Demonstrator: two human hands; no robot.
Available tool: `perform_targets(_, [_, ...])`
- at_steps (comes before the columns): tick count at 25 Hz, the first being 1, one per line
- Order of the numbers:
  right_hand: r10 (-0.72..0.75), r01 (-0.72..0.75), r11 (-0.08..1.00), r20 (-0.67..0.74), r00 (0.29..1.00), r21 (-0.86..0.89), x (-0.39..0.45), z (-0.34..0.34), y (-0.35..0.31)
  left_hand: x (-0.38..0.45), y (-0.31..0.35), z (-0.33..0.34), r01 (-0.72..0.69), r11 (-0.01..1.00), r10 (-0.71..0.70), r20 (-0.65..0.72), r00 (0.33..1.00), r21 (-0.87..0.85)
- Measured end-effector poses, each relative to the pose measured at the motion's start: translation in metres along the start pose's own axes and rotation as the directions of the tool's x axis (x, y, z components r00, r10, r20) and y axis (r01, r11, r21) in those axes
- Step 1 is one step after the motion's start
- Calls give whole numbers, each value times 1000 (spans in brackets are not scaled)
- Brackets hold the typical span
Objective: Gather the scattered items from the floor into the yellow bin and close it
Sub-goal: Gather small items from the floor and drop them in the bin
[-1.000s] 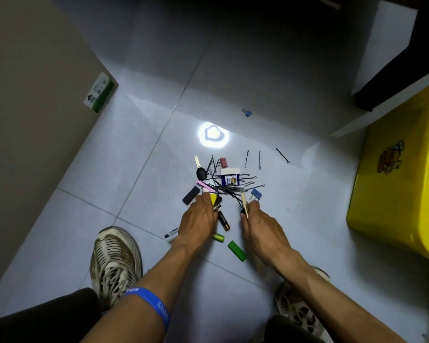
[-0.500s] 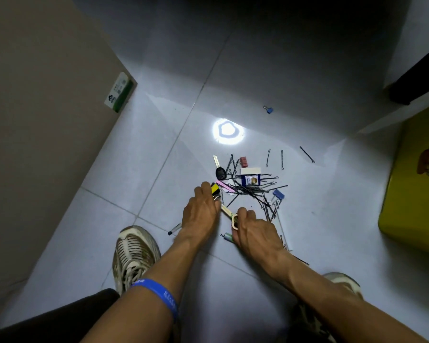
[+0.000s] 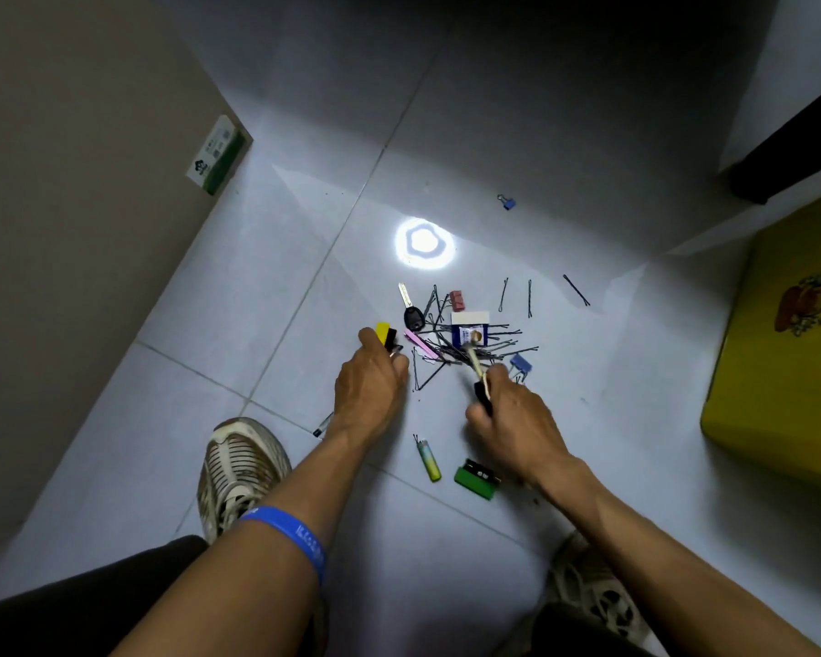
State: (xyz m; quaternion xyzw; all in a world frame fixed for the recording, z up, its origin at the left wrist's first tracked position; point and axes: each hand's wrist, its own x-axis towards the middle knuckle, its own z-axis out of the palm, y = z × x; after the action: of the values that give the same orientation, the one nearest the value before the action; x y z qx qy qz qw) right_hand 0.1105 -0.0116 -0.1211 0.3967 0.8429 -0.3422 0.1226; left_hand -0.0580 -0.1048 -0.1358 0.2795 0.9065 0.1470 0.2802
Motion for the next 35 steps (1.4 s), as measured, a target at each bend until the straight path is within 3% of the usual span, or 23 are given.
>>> perform_targets(2, [24,-26,998,35,999,51,-7,-14,2,-14,-2,-4,26,999,-25,30,999,-35])
perform_targets(6, [-75,121,973,228,971,-196,-41,2,3,-73,-3,15,85,996,-79,127,989,-39])
perform_targets(9, [-39,145,932,306,951,-332,-56,26,5,-100,1,36,101,995,-100,200,975,3])
perform_targets(16, [-113,193,820,178,978,-539,-54,39,-6,-92,13,50,94,992,-111,226,968,85])
perform_targets(22, [-43,59,882,45,998,-468,-33,34,3,-91,6,49,66,998,-65,176,982,-3])
perform_targets(27, [-22,13,918,-20,1000,-395,-22,32,6,-80,9,43,212,967,-198,113,974,-138])
perform_targets(29, [36,-37,954,-7,999,-298,-13,26,12,-76,11,38,256,927,-229,126,965,-273])
perform_targets(31, [107,-107,994,18,994,36,-4,10,18,-68,15,30,293,865,-258,140,956,-407])
perform_targets(32, [140,-155,935,68,988,319,-1,1,21,-63,19,26,308,832,-268,151,951,-462])
perform_targets(33, [159,-194,804,112,981,561,-1,-10,22,-59,27,19,324,794,-275,171,946,-515])
perform_targets(35, [185,-240,549,163,969,801,-6,-33,23,-55,48,5,347,725,-261,229,938,-595])
